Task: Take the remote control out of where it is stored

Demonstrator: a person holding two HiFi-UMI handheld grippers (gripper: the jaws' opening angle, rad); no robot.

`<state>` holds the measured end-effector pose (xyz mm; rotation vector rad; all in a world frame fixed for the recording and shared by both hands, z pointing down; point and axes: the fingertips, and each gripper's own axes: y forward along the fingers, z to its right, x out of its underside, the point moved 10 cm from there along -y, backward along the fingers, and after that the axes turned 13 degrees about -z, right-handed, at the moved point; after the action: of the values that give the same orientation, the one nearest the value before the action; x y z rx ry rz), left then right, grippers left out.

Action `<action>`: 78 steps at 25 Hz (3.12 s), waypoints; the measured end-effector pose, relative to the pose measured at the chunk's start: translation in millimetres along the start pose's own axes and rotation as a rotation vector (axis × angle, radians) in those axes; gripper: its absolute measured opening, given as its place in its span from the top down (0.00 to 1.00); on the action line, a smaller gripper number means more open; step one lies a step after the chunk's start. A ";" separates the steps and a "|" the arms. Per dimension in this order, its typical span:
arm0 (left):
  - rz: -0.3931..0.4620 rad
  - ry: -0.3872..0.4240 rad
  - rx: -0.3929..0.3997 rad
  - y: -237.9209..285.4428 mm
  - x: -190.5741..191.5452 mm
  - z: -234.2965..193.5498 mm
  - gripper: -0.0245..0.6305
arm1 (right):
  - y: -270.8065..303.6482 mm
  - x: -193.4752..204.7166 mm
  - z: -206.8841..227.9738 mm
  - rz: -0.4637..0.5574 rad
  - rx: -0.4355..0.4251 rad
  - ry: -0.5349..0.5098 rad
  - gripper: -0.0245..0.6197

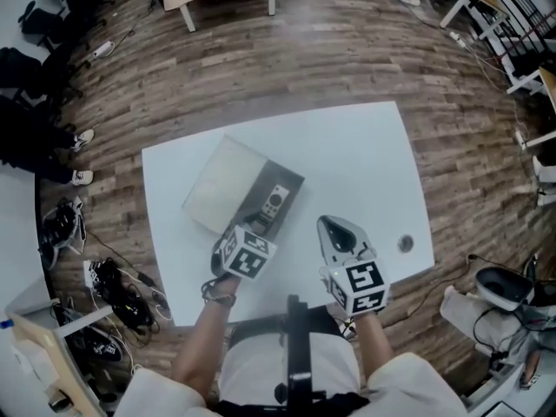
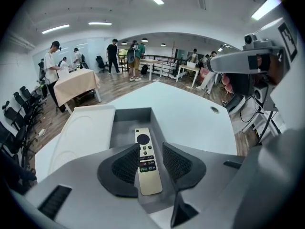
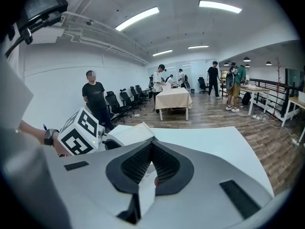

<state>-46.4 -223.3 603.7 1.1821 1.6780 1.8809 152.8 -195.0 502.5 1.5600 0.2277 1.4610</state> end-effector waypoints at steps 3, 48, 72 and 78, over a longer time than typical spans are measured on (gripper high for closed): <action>-0.058 -0.012 -0.006 12.8 -1.4 -3.1 0.76 | 9.2 -3.3 9.9 -0.016 -0.020 -0.009 0.96; -0.218 -0.050 -0.042 65.8 -2.9 -10.0 0.65 | 43.8 22.8 23.3 -0.147 -0.005 0.026 0.96; 0.141 -0.174 -0.171 -12.7 6.2 -8.3 0.65 | -23.6 18.3 -10.8 -0.005 0.085 0.018 0.96; 0.238 -0.209 -0.185 -49.4 14.6 -10.1 0.65 | -50.7 1.6 -21.8 0.071 0.092 0.028 0.96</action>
<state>-75.6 -207.5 562.9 1.4951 1.2718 1.9211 157.5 -156.3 463.4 1.6368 0.2615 1.5474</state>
